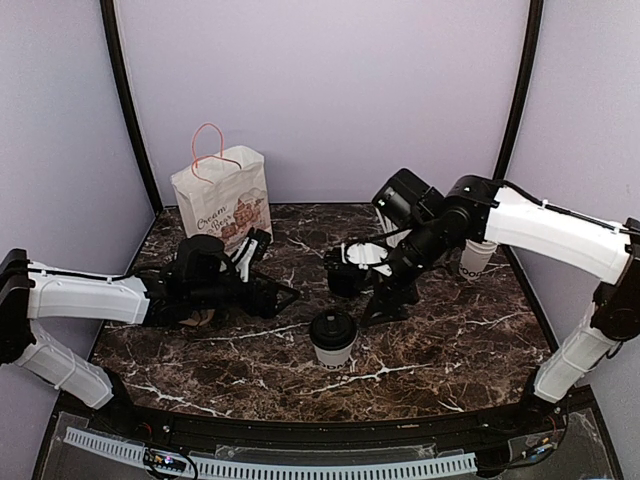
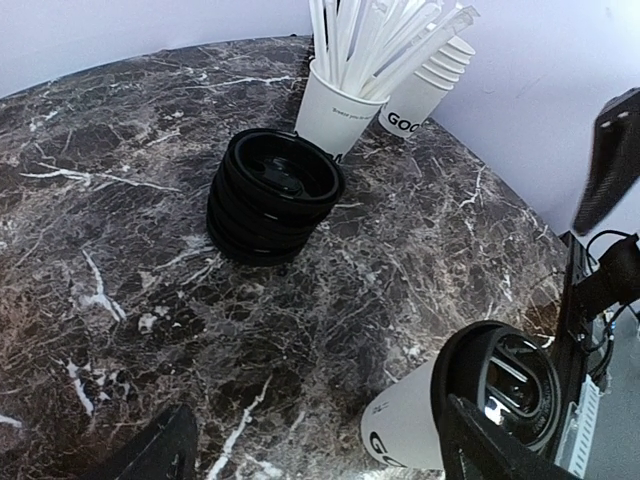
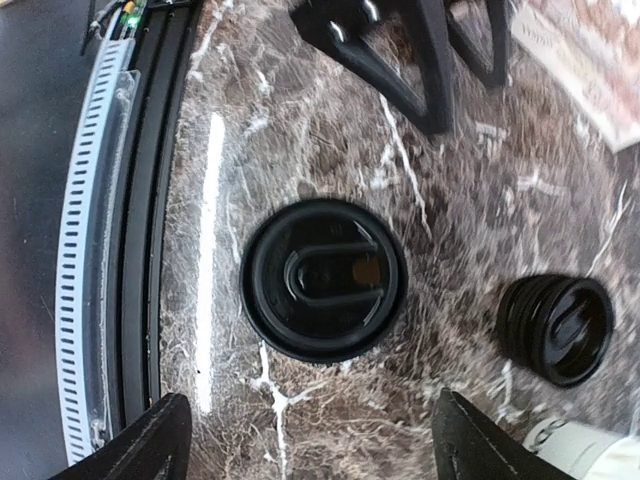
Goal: Pack the takeout coffee
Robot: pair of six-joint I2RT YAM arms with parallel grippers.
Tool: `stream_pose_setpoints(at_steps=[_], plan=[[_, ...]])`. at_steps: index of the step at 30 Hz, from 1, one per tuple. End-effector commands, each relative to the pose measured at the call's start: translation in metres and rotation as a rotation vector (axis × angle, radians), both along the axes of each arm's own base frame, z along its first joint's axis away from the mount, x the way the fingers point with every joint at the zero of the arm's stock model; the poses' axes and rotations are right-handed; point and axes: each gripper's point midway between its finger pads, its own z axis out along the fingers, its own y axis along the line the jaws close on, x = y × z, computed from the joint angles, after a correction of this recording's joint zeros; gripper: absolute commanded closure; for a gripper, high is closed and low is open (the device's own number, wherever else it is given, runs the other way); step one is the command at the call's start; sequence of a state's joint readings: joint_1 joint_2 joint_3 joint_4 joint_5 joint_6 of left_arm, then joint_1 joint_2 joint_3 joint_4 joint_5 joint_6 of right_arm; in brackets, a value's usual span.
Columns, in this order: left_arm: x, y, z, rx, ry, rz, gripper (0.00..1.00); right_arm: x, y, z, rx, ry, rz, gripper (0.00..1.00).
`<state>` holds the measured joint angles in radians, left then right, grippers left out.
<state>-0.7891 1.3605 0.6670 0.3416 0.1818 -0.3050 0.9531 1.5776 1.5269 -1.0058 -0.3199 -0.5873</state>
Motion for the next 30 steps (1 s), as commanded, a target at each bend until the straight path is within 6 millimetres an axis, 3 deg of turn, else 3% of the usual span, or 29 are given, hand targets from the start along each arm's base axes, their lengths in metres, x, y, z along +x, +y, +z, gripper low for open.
stream_pose_setpoints(at_steps=[1, 4, 7, 13, 24, 30], plan=[[-0.007, -0.008, 0.025, -0.099, 0.073, -0.018, 0.14, 0.019, -0.009, -0.018, 0.059, 0.097, -0.152, 0.18], [-0.008, -0.014, 0.029, -0.149, 0.124, -0.018, 0.14, 0.020, -0.016, -0.020, 0.124, 0.184, -0.227, 0.22], [-0.009, -0.025, 0.033, -0.187, 0.183, -0.037, 0.14, 0.008, -0.024, -0.032, 0.136, 0.287, -0.262, 0.25], [-0.018, -0.049, 0.016, -0.141, 0.227, -0.100, 0.16, -0.015, -0.028, -0.059, 0.127, 0.432, -0.256, 0.29], [-0.042, -0.080, -0.017, 0.002, 0.261, -0.227, 0.19, -0.027, -0.026, -0.100, 0.082, 0.563, -0.237, 0.35], [-0.047, -0.080, -0.037, 0.063, 0.274, -0.244, 0.22, -0.027, -0.019, -0.110, 0.047, 0.621, -0.199, 0.55]])
